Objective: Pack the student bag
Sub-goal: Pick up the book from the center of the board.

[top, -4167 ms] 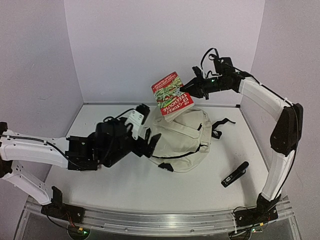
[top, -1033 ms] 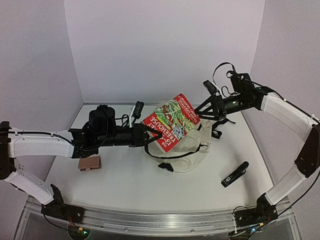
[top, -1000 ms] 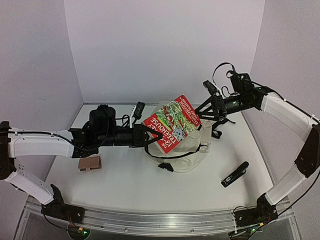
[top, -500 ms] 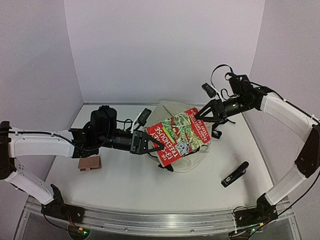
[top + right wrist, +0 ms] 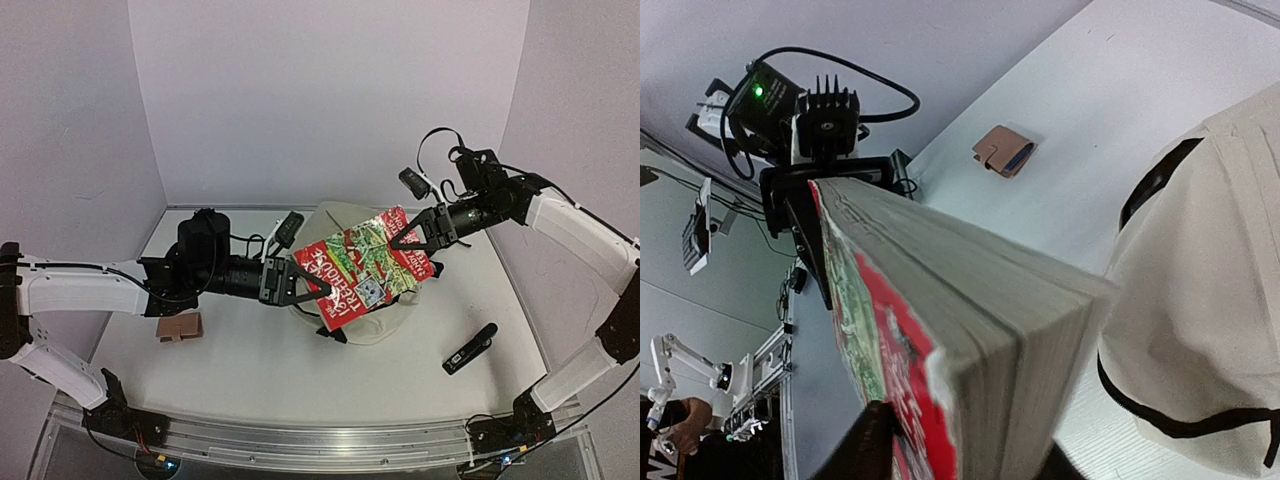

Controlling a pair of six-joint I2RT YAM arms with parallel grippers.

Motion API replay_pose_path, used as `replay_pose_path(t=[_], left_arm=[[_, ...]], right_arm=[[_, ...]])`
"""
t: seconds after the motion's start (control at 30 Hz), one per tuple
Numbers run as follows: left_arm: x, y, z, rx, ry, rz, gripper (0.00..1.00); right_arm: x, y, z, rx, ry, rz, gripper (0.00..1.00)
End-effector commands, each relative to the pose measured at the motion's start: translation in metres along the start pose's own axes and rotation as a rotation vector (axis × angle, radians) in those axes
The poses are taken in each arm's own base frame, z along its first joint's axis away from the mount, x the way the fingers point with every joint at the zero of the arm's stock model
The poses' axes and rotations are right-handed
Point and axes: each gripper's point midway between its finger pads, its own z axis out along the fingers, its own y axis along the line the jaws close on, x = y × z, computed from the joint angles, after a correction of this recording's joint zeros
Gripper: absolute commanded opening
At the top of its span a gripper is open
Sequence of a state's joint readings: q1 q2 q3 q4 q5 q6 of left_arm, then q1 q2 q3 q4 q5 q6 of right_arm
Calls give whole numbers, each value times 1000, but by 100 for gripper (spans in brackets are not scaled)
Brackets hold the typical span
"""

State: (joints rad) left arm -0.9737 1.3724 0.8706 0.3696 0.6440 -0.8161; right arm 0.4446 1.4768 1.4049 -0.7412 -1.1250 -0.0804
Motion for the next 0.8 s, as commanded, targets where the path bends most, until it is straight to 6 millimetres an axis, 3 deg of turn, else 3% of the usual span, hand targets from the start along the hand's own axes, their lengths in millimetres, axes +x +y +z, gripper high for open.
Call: replay_pose_path(t=[0.0, 0.03, 0.1, 0.17, 0.3, 0.43, 0.57, 0.7, 0.77], left_arm=[[-45, -28, -9, 40, -185, 67, 23], [-45, -24, -12, 24, -205, 60, 32], [-48, -19, -18, 7, -250, 53, 50], [-49, -16, -22, -5, -281, 49, 60], [-50, -13, -23, 8, -311, 31, 66], [-46, -5, -19, 62, -338, -6, 65], [-44, -1, -15, 121, -363, -33, 59], [-44, 1, -16, 140, -381, -35, 39], [-45, 0, -19, 141, -398, -29, 24]], right_arm=[[-10, 27, -6, -51, -22, -25, 6], [-12, 26, -7, -38, -26, -22, 0], [-15, 25, -7, -30, -30, -8, 0], [-18, 25, -8, -22, -36, 17, 0], [-24, 20, -7, 2, -51, 48, 0], [-34, 16, -7, 8, -106, 70, 0], [-44, 13, -6, 11, -138, 89, 0], [-47, 10, -4, 8, -140, 99, 0], [-46, 8, -3, 7, -137, 101, 0]])
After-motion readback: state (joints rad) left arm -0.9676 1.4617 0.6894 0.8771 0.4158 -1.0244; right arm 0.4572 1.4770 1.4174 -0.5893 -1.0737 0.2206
